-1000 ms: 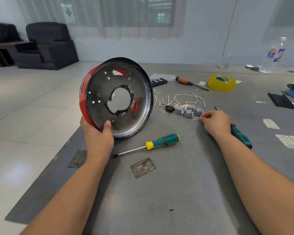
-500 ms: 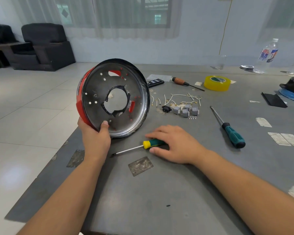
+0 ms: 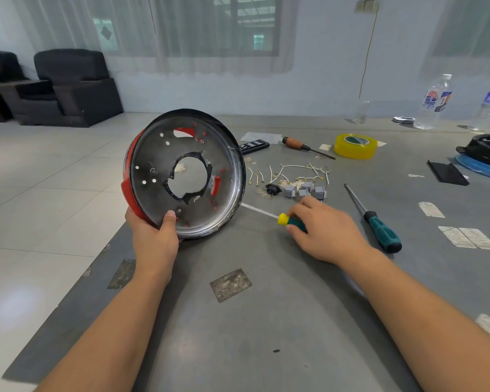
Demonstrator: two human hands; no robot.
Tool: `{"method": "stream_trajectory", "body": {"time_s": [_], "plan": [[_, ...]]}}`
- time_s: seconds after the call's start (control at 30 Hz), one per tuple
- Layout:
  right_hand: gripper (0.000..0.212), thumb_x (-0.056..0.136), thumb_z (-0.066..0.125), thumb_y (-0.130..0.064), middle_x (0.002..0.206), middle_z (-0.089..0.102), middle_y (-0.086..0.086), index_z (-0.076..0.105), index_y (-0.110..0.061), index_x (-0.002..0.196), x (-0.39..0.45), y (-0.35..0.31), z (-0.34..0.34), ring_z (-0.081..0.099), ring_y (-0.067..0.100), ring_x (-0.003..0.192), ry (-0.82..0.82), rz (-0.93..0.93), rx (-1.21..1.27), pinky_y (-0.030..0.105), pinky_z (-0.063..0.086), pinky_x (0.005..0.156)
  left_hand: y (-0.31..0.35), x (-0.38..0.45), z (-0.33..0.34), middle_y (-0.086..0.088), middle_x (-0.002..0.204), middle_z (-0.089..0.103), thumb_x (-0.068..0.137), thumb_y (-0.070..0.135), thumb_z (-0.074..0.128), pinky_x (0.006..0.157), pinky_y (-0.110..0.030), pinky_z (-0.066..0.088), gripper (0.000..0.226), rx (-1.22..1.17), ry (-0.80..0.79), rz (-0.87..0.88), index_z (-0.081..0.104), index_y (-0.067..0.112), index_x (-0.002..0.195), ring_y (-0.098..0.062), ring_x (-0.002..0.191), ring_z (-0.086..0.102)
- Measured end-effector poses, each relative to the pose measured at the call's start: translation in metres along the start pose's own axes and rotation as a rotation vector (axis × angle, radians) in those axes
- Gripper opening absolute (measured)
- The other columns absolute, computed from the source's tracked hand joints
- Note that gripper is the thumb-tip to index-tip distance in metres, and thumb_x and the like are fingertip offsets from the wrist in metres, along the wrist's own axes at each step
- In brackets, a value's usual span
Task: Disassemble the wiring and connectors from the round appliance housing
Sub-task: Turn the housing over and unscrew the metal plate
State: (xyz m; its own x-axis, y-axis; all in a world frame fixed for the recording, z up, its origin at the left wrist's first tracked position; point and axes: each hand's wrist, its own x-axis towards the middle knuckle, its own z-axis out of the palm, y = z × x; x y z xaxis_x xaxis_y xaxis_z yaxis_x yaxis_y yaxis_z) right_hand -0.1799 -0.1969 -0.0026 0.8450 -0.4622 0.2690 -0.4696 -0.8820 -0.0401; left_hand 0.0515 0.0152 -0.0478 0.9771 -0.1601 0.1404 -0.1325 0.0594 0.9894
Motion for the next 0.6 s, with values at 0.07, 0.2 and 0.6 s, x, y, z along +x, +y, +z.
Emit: {"method": "stream_trajectory", "body": {"time_s": [0.07, 0.2, 0.6], "plan": [[0.029, 0.098, 0.047, -0.051, 0.112, 0.054, -0.006, 0.056, -0.029, 0.116, 0.001, 0.006, -0.006, 0.059, 0.019, 0.098, 0.046, 0.139, -0.017, 0.035, 0.048, 0.066, 0.0, 0.0, 0.0, 0.001, 0.138, 0.059, 0.1, 0.023, 0.068, 0.099, -0.059, 0.058, 0.064, -0.005, 0.0, -0.009, 0.032, 0.033, 0.151, -0.033, 0.124, 0.064], [0.023, 0.097, 0.049, -0.042, 0.101, 0.059, 0.005, 0.048, -0.019, 0.095, 0.003, 0.022, -0.014, 0.051, 0.026, 0.08, 0.199, 0.453, -0.094, 0.036, 0.041, 0.062, 0.0, -0.002, 0.0, 0.004, 0.134, 0.061, 0.099, 0.025, 0.069, 0.086, -0.053, 0.064, 0.061, 0.012, -0.015, -0.005, 0.034, 0.035, 0.148, -0.031, 0.12, 0.066], [0.028, 0.086, 0.055, -0.017, 0.115, 0.064, 0.01, 0.06, -0.016, 0.113, 0.011, 0.043, -0.003, 0.063, 0.036, 0.105, -0.024, 0.721, -0.127, 0.034, 0.039, 0.074, 0.002, -0.006, -0.001, 0.009, 0.129, 0.063, 0.086, 0.035, 0.071, 0.065, -0.036, 0.064, 0.068, -0.032, -0.097, 0.035, 0.04, 0.034, 0.146, -0.025, 0.113, 0.069]]}}
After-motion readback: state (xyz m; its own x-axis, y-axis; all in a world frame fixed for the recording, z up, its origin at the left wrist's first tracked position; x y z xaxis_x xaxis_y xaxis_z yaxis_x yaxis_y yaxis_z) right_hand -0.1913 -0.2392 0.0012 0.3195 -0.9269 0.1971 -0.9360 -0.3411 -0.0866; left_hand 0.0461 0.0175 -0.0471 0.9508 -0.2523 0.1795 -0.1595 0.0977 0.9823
